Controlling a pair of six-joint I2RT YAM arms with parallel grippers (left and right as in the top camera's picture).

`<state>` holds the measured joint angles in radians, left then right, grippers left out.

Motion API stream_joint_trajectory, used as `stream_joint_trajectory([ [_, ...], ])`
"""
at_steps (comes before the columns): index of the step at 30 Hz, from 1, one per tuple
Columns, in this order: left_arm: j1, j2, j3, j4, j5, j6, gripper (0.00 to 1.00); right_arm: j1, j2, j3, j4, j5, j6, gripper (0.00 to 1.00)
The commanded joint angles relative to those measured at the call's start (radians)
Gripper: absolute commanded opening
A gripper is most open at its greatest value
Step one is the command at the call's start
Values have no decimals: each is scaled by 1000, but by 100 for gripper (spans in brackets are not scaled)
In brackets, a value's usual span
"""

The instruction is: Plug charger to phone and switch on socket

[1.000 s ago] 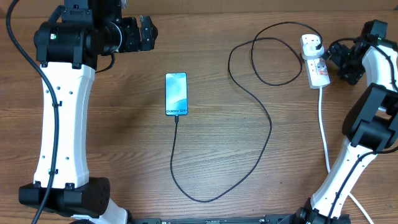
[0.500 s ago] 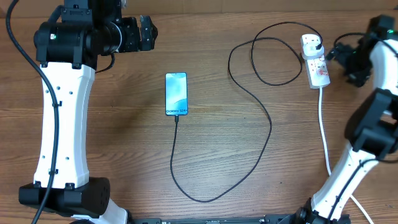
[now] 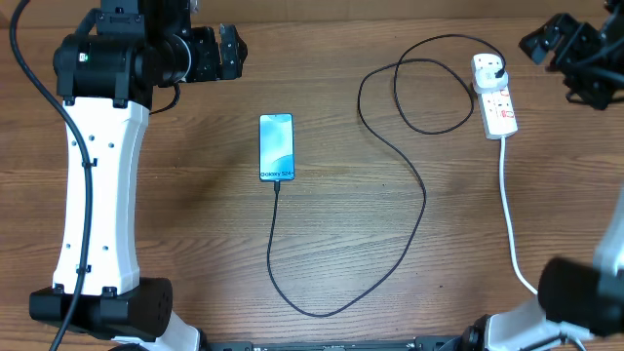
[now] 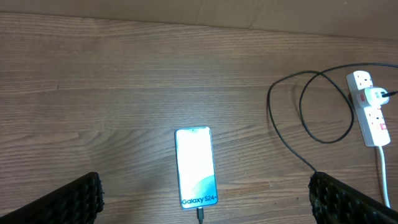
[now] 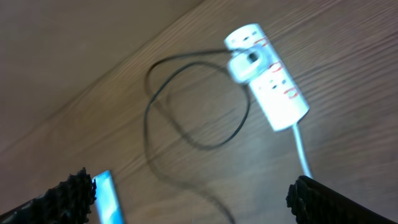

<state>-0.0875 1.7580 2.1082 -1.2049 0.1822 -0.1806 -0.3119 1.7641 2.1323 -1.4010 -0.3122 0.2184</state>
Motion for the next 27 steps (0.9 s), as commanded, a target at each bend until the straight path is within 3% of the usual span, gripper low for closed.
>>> stream_joint_trajectory([
  [1, 2, 5, 3, 1, -7, 9, 99, -11, -164, 23, -86, -19, -72, 100],
  [8, 2, 5, 3, 1, -7, 9, 100, -11, -334, 22, -293, -24, -92, 100],
  [23, 2, 5, 3, 1, -7, 9, 100, -11, -427, 18, -293, -42, -86, 100],
  [27, 2, 5, 3, 1, -7, 9, 100, 6, -429, 13, -293, -61, -140, 100],
])
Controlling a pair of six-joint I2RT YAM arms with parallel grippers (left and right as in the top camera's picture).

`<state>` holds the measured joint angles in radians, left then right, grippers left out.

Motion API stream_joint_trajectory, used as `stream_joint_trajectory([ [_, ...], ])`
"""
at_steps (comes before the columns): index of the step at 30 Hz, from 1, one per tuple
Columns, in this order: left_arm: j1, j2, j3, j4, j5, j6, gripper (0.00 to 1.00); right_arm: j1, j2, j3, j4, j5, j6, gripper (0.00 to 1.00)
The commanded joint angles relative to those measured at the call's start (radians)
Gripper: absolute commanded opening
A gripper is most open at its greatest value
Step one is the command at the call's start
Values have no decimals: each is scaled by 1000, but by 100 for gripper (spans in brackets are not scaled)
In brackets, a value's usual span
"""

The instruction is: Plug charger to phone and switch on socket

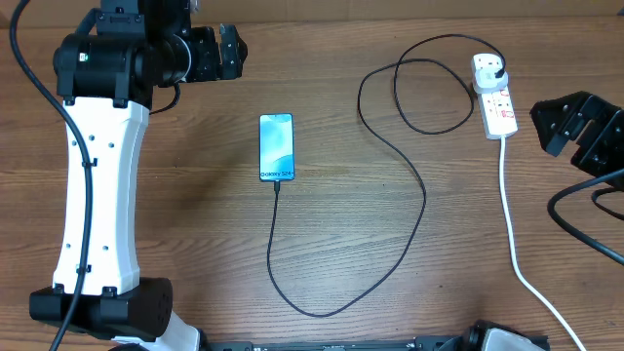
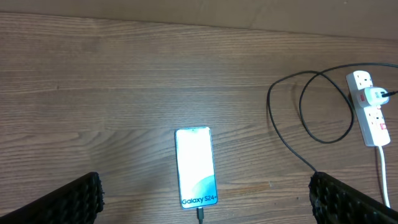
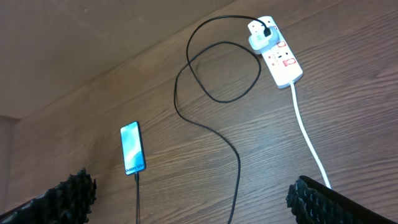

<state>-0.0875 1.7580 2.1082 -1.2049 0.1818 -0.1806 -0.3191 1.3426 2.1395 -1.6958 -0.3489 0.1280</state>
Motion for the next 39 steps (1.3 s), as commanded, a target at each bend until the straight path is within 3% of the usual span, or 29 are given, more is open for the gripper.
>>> stream_joint_trajectory([
  [1, 2, 5, 3, 1, -6, 9, 100, 22, -7, 2, 2, -27, -64, 100],
  [4, 2, 5, 3, 1, -6, 9, 100, 81, -22, -22, 32, -21, -74, 100],
  [9, 2, 5, 3, 1, -6, 9, 100, 255, -125, -194, 343, 71, -74, 100],
  [19, 2, 5, 3, 1, -6, 9, 100, 331, -459, -858, 1061, 120, -73, 100],
  [27, 2, 5, 3, 1, -6, 9, 100, 332, -750, -1389, 1483, 124, -73, 100],
  [32, 2, 5, 3, 1, -6, 9, 100, 343, -930, -1650, 1677, 132, -73, 100],
  [39, 2, 5, 3, 1, -6, 9, 100, 370, -1132, -1915, 1804, 176, -73, 100],
])
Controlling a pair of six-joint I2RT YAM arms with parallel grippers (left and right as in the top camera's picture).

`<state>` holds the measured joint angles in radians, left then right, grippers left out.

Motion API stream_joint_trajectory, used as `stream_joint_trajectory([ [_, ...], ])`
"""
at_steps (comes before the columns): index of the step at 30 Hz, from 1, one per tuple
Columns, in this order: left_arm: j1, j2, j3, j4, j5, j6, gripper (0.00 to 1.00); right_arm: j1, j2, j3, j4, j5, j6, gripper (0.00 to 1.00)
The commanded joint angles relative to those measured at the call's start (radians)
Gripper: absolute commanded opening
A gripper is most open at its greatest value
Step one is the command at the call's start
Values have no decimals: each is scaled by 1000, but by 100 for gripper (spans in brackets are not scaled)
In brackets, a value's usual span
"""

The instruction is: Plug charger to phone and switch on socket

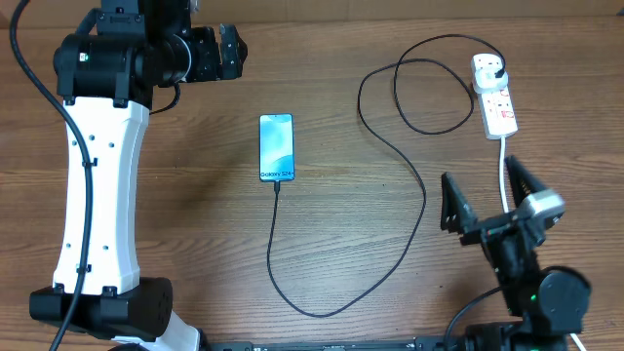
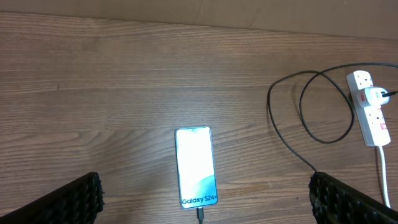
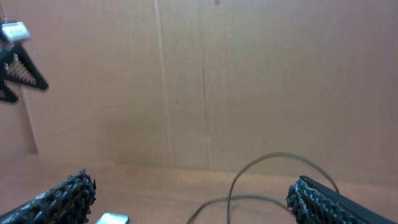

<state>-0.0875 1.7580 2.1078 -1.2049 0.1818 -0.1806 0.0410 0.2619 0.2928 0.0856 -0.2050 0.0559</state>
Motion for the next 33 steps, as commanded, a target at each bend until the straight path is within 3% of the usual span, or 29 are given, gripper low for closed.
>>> stream_joint_trajectory([
  [1, 2, 5, 3, 1, -6, 9, 100, 10, -70, -92, 26, 32, 0, 100],
  [14, 2, 5, 3, 1, -6, 9, 100, 22, -244, -285, 26, 32, -1, 100],
  [21, 2, 5, 3, 1, -6, 9, 100, 23, -260, -285, -156, 36, -1, 100],
  [33, 2, 5, 3, 1, -6, 9, 100, 23, -255, -285, -151, 13, 6, 100],
])
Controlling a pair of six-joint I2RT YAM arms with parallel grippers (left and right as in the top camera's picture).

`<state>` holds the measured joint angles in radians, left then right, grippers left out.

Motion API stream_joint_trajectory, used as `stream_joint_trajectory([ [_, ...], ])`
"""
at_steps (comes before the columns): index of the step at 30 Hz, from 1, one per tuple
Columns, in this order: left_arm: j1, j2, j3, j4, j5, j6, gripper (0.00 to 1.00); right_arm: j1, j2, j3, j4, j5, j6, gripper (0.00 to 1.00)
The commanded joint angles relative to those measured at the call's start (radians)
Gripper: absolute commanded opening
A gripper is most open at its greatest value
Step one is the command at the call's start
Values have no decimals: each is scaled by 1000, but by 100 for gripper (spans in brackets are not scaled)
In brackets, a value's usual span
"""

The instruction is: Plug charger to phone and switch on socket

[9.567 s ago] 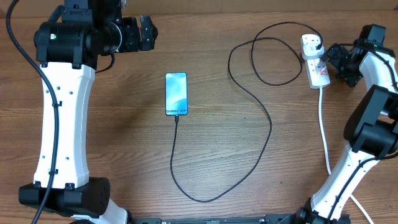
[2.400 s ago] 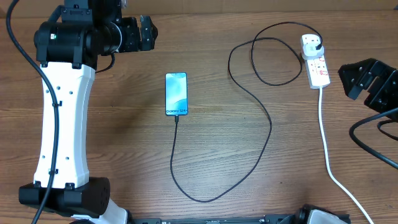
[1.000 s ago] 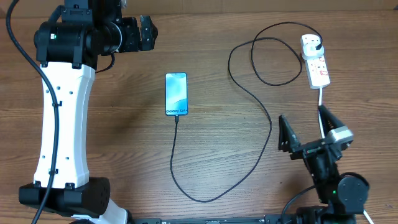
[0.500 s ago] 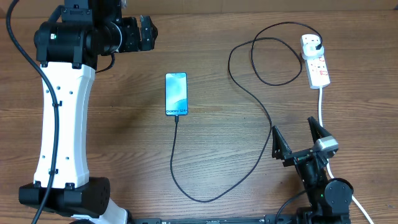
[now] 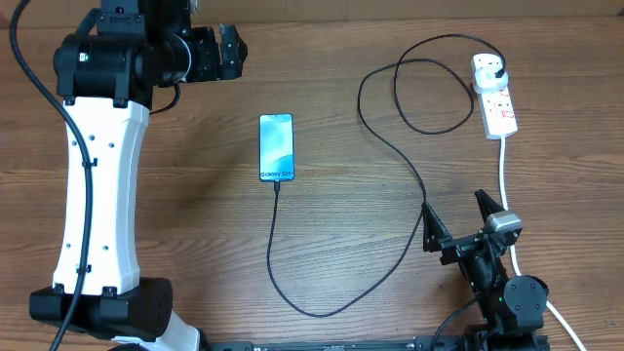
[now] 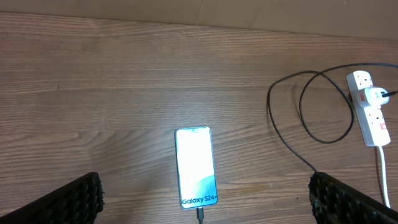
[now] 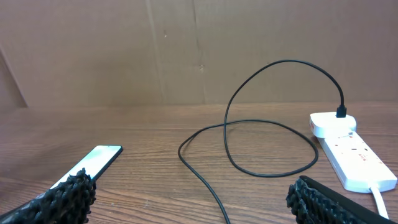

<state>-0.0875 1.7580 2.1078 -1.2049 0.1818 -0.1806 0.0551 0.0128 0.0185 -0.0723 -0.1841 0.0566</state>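
Observation:
The phone (image 5: 276, 147) lies face up mid-table with its screen lit and "Galaxy S24+" showing (image 6: 196, 167). A black cable (image 5: 421, 195) is plugged into its bottom end and loops round to the white charger (image 5: 488, 66) seated in the white socket strip (image 5: 499, 105). My left gripper (image 5: 232, 52) hangs open high at the back left, nothing between its fingers (image 6: 68, 199). My right gripper (image 5: 460, 226) stands open low at the front right. It looks level across the table at the phone (image 7: 90, 163), the cable (image 7: 249, 124) and the strip (image 7: 348, 155).
The strip's white lead (image 5: 507, 210) runs down the right side past my right gripper to the front edge. A brown cardboard wall (image 7: 199, 50) closes the back of the table. The left arm's white link (image 5: 93, 185) stands over the left side.
My right gripper has dropped lower and a little left at the front right. Its camera now looks level over the table instead of up at the cardboard wall. The left arm, phone and cable are unchanged.
My right gripper was first at the back right beside the socket strip, then lower beside it, then at the front right facing the wall, and now low near the front edge. All along the phone stayed lit with the cable plugged in and the left arm still.

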Motion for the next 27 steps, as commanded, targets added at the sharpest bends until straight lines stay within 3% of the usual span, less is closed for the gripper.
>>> stream_joint_trajectory([
  [1, 2, 5, 3, 1, -6, 9, 100, 8, -6, -10, 6, -8, 6, 100],
  [18, 1, 4, 3, 1, -7, 10, 100, 8, -6, -10, 6, -8, 6, 100],
  [27, 2, -99, -20, 1, -174, 27, 100, 8, -6, -10, 6, -8, 6, 100],
])
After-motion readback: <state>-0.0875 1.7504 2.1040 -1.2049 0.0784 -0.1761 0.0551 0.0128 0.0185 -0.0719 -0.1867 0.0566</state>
